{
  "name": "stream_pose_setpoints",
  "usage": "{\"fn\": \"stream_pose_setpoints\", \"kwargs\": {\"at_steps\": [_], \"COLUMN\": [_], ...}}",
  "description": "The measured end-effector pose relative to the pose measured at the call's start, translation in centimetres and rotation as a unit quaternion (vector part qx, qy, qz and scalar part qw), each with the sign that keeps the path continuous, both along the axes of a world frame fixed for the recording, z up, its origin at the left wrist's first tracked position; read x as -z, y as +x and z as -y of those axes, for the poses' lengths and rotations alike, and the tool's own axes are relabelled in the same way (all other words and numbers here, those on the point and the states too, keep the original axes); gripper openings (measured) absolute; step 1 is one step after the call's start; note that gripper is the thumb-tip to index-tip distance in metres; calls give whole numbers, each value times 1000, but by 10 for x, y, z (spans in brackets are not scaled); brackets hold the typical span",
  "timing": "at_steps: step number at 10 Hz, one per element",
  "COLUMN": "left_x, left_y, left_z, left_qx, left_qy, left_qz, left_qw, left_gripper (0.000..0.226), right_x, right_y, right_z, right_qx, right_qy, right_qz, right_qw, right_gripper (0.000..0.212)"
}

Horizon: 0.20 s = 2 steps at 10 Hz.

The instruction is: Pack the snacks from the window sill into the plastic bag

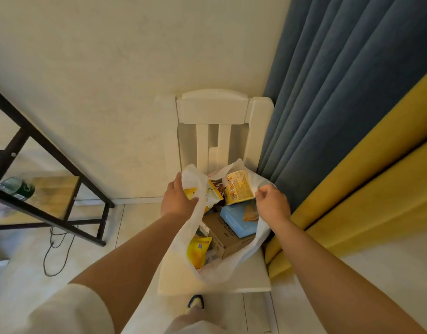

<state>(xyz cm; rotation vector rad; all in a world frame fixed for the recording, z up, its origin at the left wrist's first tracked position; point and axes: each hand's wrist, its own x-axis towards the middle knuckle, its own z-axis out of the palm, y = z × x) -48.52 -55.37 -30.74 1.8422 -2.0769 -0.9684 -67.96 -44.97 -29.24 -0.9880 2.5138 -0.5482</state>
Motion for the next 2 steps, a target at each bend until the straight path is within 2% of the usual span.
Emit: {"fn": "stream_pose_setpoints", "kwargs": {"at_steps": [1, 2], "left_x": [-8, -13], "left_y": [1, 4], "left_z": [-20, -57], "left_qx": [47, 120], "left_qy": [-64, -166], "left_qz": [17, 12], "left_qw": [997, 979], "left_gripper": [75, 63], "right_x": [-3, -3], "right_y": [7, 21], "right_z": [-13, -36], "right_qx": [-30, -74], "right_qy": [-12, -8], "right_qz": [-29, -71], "right_qw": [999, 995], "right_gripper": [28, 32]}}
